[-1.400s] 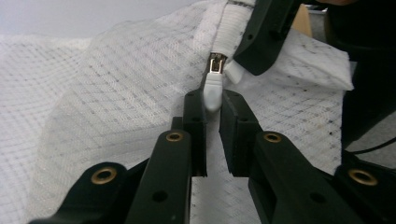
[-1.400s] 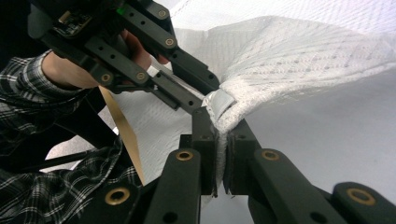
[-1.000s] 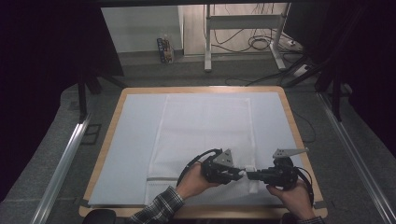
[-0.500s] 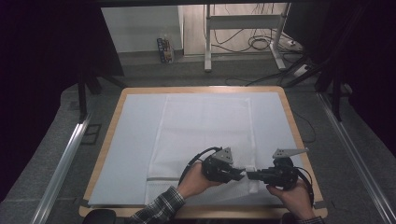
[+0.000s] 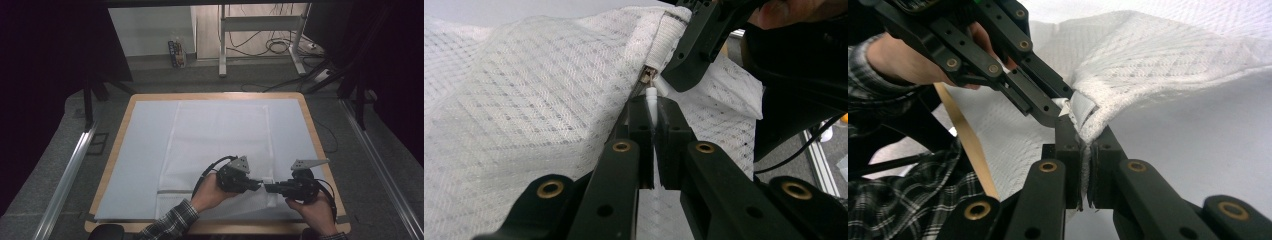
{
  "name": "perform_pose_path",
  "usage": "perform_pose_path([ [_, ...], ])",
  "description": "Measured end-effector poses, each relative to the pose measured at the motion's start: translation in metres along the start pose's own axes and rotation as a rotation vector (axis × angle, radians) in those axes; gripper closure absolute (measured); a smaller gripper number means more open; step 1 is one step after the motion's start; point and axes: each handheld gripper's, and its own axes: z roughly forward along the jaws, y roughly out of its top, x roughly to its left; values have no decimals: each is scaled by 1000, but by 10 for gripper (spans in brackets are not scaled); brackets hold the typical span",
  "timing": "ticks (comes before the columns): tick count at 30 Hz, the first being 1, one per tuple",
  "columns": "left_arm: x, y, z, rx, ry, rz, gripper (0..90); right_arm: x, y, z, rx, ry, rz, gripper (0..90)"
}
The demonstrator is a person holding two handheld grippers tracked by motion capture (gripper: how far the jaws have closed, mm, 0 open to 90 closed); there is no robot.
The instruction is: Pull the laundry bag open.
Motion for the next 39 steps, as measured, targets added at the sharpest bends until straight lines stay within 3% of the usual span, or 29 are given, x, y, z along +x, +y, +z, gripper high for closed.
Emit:
perform_pose_path([
  [4,3,-2,-1,-3,-16,-25,873,0,0,0,19,-33,4,849],
  [16,3,-4,-2,21,-13,-12,875,-1,-1,1,37,-53,10,852],
  [19,6,-8,-3,43,16,-16,876,-2,-1,0,35,-66,16,853],
  [23,12,-16,-8,22,4,-52,876,-8,-3,-7,12,-57,50,854],
  [28,10,-15,-8,43,14,-28,875,-8,-3,-7,17,-61,43,853],
  [39,12,-24,-16,52,8,-42,874,-9,-5,-8,19,-56,49,852],
])
